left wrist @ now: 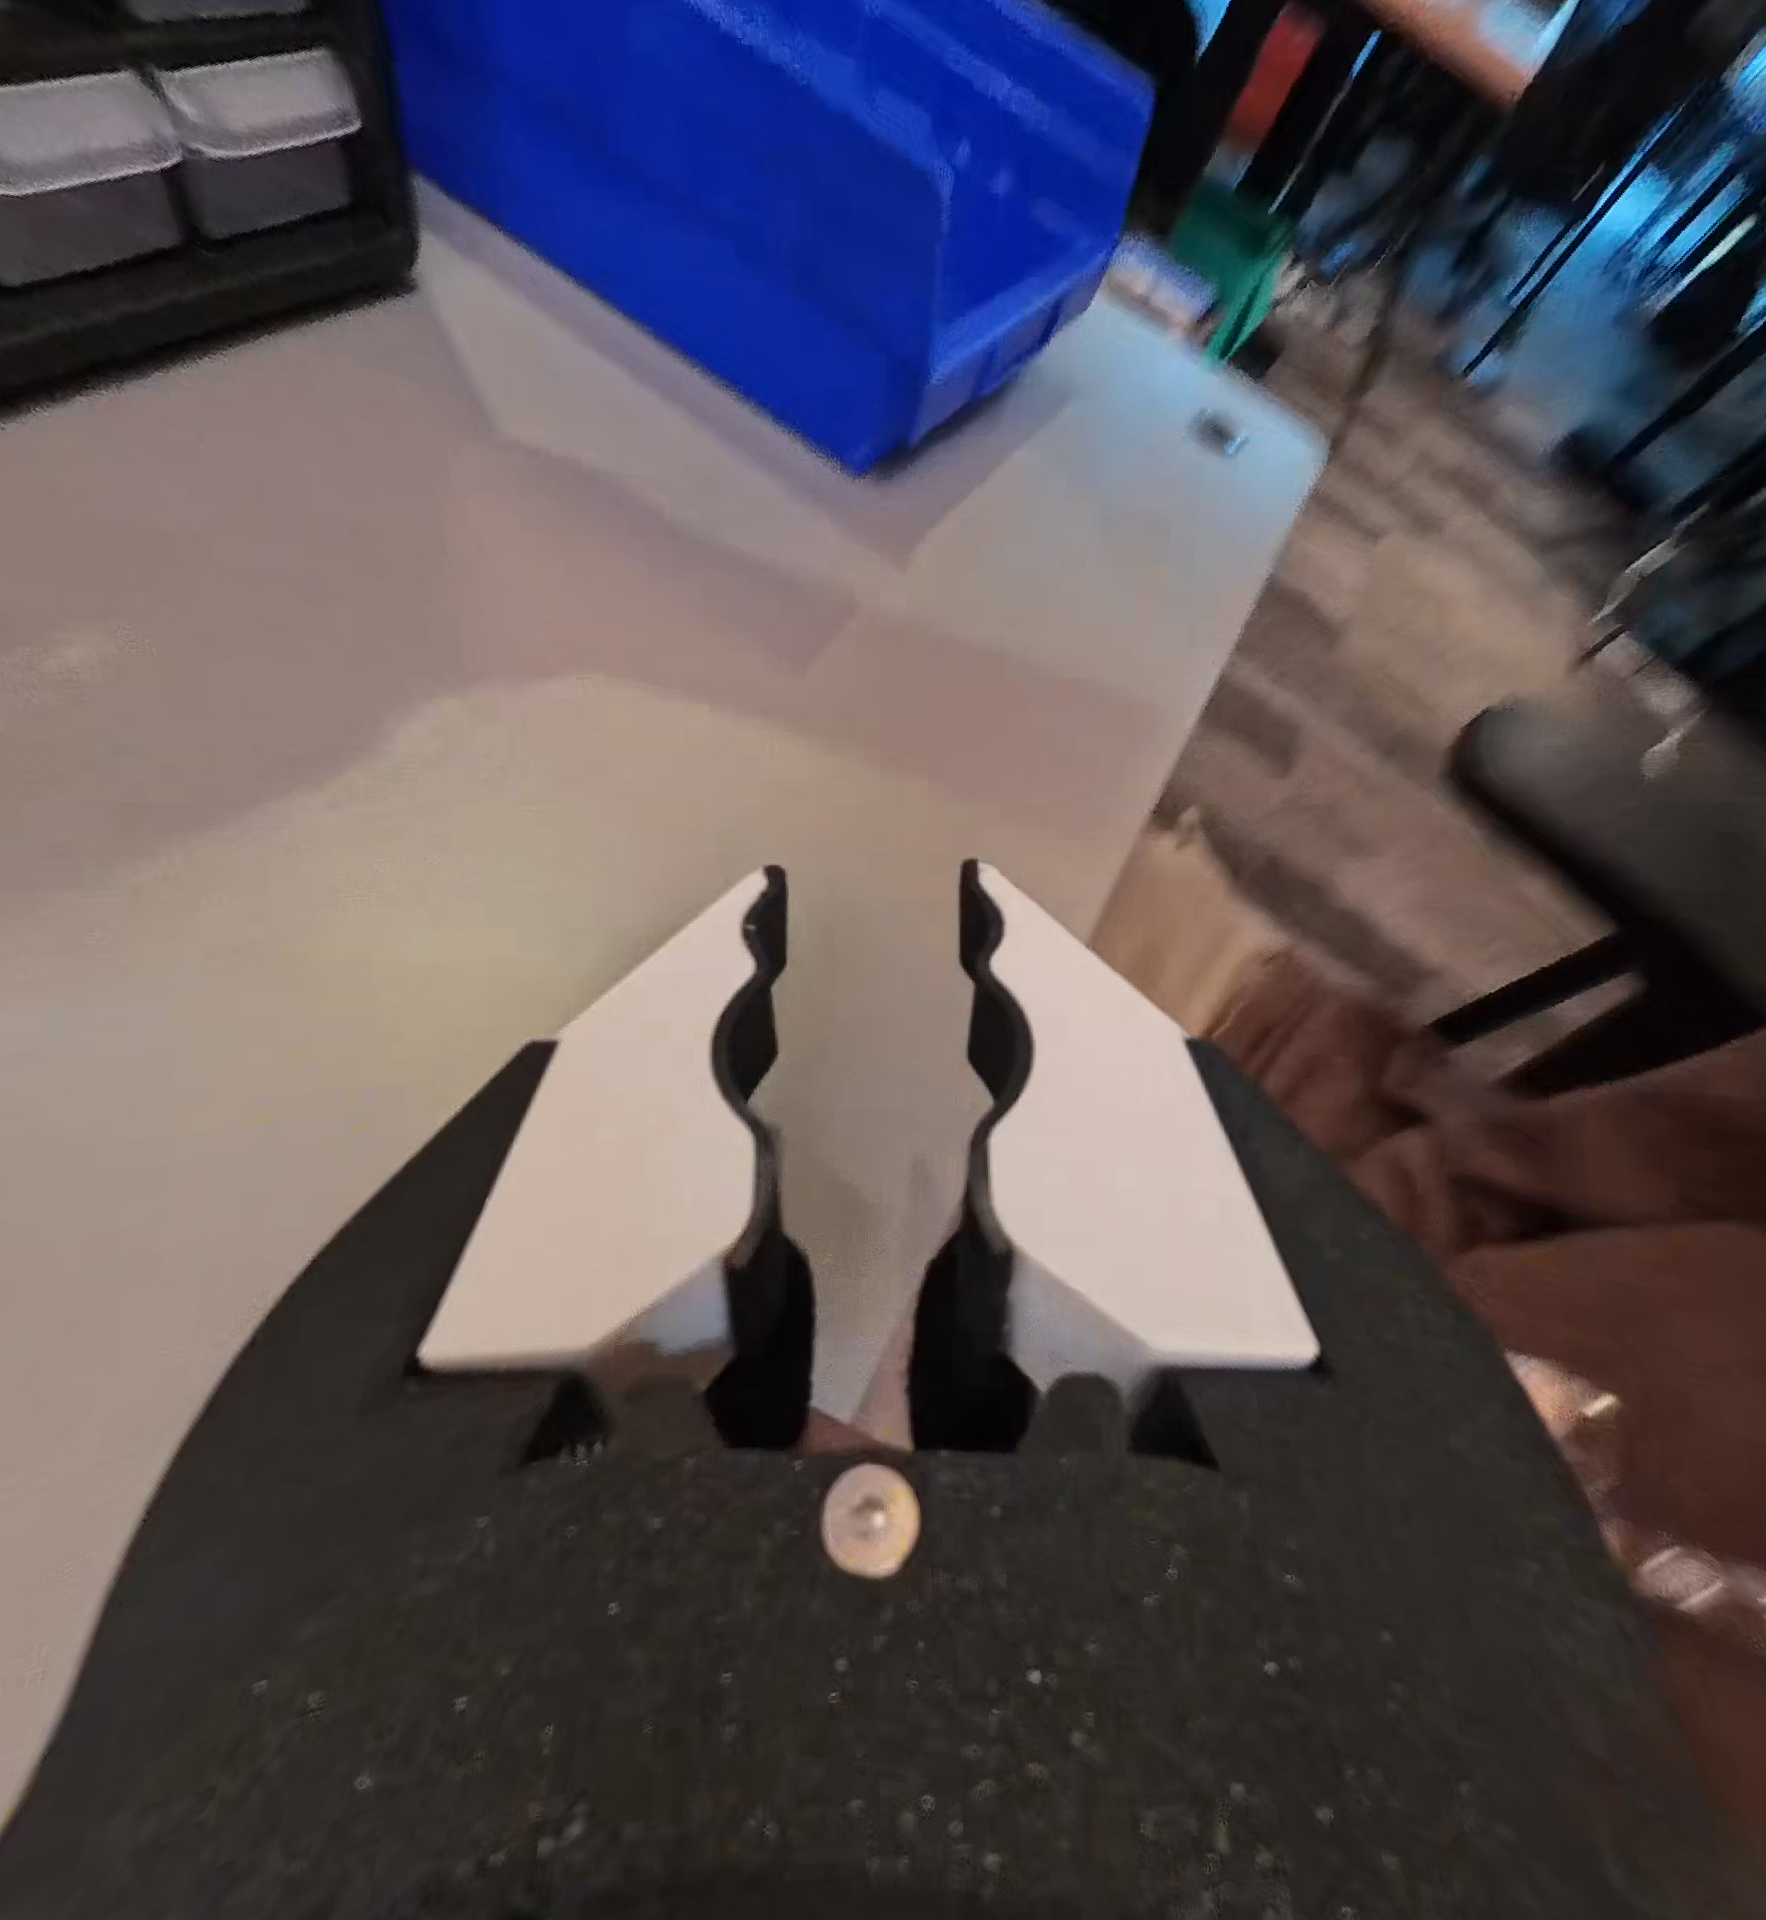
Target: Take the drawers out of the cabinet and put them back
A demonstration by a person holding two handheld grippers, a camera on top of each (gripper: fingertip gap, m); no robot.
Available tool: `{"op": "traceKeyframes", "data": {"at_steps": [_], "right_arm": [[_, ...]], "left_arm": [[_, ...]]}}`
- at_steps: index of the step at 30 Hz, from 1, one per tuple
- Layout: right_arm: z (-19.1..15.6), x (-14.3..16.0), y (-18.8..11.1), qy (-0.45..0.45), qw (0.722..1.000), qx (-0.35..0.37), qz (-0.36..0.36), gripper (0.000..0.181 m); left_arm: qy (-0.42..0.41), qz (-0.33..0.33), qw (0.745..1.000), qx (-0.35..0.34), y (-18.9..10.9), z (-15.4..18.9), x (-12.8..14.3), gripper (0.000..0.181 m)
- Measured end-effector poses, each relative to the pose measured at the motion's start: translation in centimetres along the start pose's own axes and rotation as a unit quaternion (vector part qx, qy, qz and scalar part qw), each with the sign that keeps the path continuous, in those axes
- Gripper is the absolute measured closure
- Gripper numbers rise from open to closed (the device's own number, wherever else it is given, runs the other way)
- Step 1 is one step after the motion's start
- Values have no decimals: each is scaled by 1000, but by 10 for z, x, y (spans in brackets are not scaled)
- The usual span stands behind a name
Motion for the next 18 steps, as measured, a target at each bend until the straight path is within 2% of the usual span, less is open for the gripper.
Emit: {"op": "traceKeyframes", "data": {"at_steps": [2,4,6,8,10,14,18], "right_arm": [[7,-9,7,17,1000,-22,-5,181],[12,-7,11,8,999,-21,-47,181],[15,-1,16,20,995,-15,-93,181],[13,-5,17,44,994,-19,-100,181],[13,-5,18,40,994,-8,-105,181],[13,-4,18,80,994,-11,-78,181],[13,-4,17,68,996,-1,-56,181]], "left_arm": [[-82,37,996,24,7,5,-27,144],[-175,85,981,21,19,-6,-57,141],[-268,126,955,4,33,-26,-81,139],[-347,161,923,-26,51,-54,-97,136],[-387,221,893,-58,68,-83,-113,130],[-449,364,807,-126,84,-128,-137,128],[-429,448,764,-177,95,-149,-151,133]]}}
Point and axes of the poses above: each gripper's, where its closed fingertips meet, y out along the fingers, x out of its underside, z = x × y across the jaws, the point moved 1 cm from there along -y, back along the fingers, and after that the axes turned 9 degrees about -x, right-handed, at the moved point
